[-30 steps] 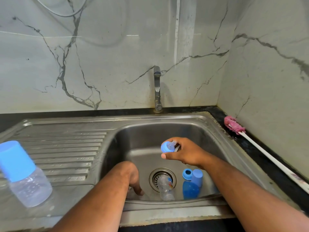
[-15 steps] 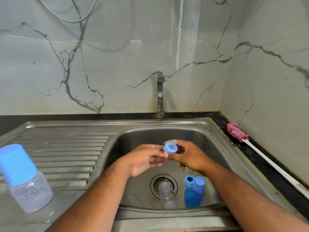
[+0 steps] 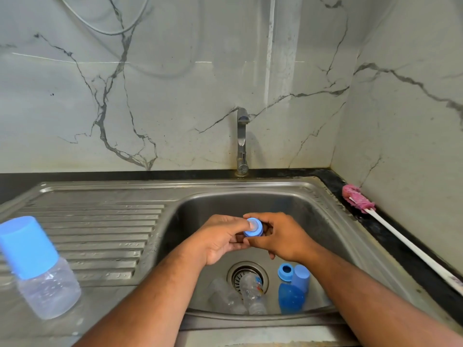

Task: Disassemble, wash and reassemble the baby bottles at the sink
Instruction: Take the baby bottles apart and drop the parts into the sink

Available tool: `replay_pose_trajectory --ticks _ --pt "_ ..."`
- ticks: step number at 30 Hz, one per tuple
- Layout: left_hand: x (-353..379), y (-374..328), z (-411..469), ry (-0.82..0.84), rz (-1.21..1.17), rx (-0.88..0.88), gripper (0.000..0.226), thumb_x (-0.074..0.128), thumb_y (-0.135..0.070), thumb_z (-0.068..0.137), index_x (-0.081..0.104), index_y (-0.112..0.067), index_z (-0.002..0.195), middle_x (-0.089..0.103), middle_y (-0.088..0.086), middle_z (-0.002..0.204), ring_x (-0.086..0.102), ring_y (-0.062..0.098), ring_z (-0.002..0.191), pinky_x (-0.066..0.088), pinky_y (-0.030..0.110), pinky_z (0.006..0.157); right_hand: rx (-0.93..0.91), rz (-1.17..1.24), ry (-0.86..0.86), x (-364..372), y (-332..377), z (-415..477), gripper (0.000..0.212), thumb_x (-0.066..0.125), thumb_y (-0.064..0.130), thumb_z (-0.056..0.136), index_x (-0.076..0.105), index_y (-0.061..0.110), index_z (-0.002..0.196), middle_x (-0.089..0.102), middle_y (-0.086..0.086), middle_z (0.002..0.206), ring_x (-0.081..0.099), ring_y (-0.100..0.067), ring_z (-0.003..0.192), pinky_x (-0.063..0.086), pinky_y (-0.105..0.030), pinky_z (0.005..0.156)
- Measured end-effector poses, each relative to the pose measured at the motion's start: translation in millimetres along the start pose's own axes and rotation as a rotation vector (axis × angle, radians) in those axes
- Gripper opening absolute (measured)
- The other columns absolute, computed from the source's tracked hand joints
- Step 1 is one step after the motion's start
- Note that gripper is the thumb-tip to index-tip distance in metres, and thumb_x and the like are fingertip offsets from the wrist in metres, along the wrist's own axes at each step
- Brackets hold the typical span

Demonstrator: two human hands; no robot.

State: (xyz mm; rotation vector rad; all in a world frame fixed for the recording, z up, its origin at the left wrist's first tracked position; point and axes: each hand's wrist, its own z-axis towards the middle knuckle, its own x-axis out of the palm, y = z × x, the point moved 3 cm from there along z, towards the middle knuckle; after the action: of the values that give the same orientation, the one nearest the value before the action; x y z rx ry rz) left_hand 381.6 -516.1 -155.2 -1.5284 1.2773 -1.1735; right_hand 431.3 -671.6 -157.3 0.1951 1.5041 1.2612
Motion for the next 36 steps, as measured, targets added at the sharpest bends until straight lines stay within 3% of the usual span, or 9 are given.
replay_pose_trajectory --ticks 5,10,14,18,23,26,28,31,36 --pt "8.1 -0.6 0.2 -0.127 -0.035 -0.022 0.011 0.072 0.003 0.085 0.074 -0.001 0.095 0.077 0.015 0.085 0.073 0.02 0.075 0.061 0.031 0.073 -0.069 -0.089 -0.046 0.0 8.0 -1.9 0.052 0.08 0.011 0.085 0.066 0.026 0.132 0.07 0.016 0.096 0.065 0.006 0.077 0.05 -0.011 0.057" --pt "18.4 3.3 1.7 -0.275 -0.018 -0.002 0.015 0.063 0.008 0.087 0.072 0.0 0.096 0.075 0.014 0.085 0.074 0.023 0.077 0.059 0.031 0.065 -0.185 -0.213 -0.087 3.4 18.3 -3.2 0.05 0.081 0.019 0.083 0.068 0.027 0.131 0.074 0.007 0.113 0.066 -0.003 0.1 0.052 -0.018 0.089" --pt "14.1 2.8 2.4 -0.381 0.071 0.052 0.034 0.049 0.014 0.089 0.073 -0.011 0.091 0.074 0.016 0.091 0.072 0.026 0.081 0.061 0.032 0.067 -0.27 -0.234 -0.089 16.3 31.3 -3.7 0.047 0.074 0.016 0.083 0.067 0.034 0.126 0.071 0.011 0.103 0.065 -0.006 0.095 0.052 -0.019 0.083" --pt "14.9 -1.0 -1.9 -0.193 -0.031 0.025 0.024 0.05 0.007 0.096 0.071 -0.002 0.102 0.074 0.016 0.094 0.072 0.022 0.08 0.061 0.03 0.072 -0.251 -0.091 -0.115 10.6 25.7 -1.2 0.036 0.079 0.014 0.082 0.073 0.029 0.115 0.073 0.015 0.098 0.067 -0.004 0.095 0.053 -0.02 0.083" --pt "11.9 -5.7 0.0 -0.055 -0.101 0.013 0.018 0.055 0.0 0.096 0.072 -0.001 0.103 0.075 0.016 0.093 0.073 0.018 0.075 0.06 0.029 0.071 -0.188 0.006 -0.12 3.5 14.9 3.0 0.042 0.085 0.023 0.08 0.072 0.035 0.119 0.072 0.015 0.105 0.067 -0.004 0.098 0.053 -0.019 0.085" --pt "2.3 -4.2 2.7 0.014 -0.098 -0.046 0.022 0.066 -0.027 0.095 0.075 -0.012 0.107 0.076 0.01 0.103 0.071 0.021 0.091 0.06 0.038 0.08 -0.103 0.085 -0.136 0.6 9.2 7.0 0.034 0.082 0.035 0.083 0.071 0.036 0.115 0.07 0.012 0.102 0.067 -0.005 0.091 0.052 -0.02 0.076" --pt "-5.7 -1.9 5.9 -0.073 -0.056 -0.089 0.027 0.065 -0.043 0.094 0.076 -0.019 0.102 0.074 0.005 0.099 0.07 0.021 0.092 0.06 0.039 0.08 -0.018 0.108 -0.187 -3.6 3.5 9.9 0.033 0.079 0.046 0.084 0.071 0.037 0.114 0.065 0.009 0.104 0.066 -0.009 0.089 0.056 -0.028 0.076" --pt "-18.6 3.8 9.1 -0.291 0.166 -0.05 0.008 0.065 -0.026 0.098 0.072 -0.023 0.101 0.073 -0.001 0.102 0.067 0.016 0.082 0.053 0.033 0.077 0.095 0.121 -0.241 -8.9 -2.2 10.9 0.032 0.074 0.05 0.087 0.072 0.032 0.113 0.061 0.003 0.106 0.065 -0.012 0.086 0.06 -0.04 0.077" --pt "-36.0 17.2 13.2 -0.43 0.496 -0.039 0.021 0.073 -0.012 0.092 0.065 -0.02 0.109 0.072 0.009 0.104 0.066 0.017 0.069 0.034 0.012 0.039 0.317 0.091 -0.117 -8.8 -17.1 6.1 0.062 0.077 0.044 0.087 0.049 0.032 0.141 0.062 0.003 0.104 0.062 -0.011 0.083 0.049 -0.021 0.055"
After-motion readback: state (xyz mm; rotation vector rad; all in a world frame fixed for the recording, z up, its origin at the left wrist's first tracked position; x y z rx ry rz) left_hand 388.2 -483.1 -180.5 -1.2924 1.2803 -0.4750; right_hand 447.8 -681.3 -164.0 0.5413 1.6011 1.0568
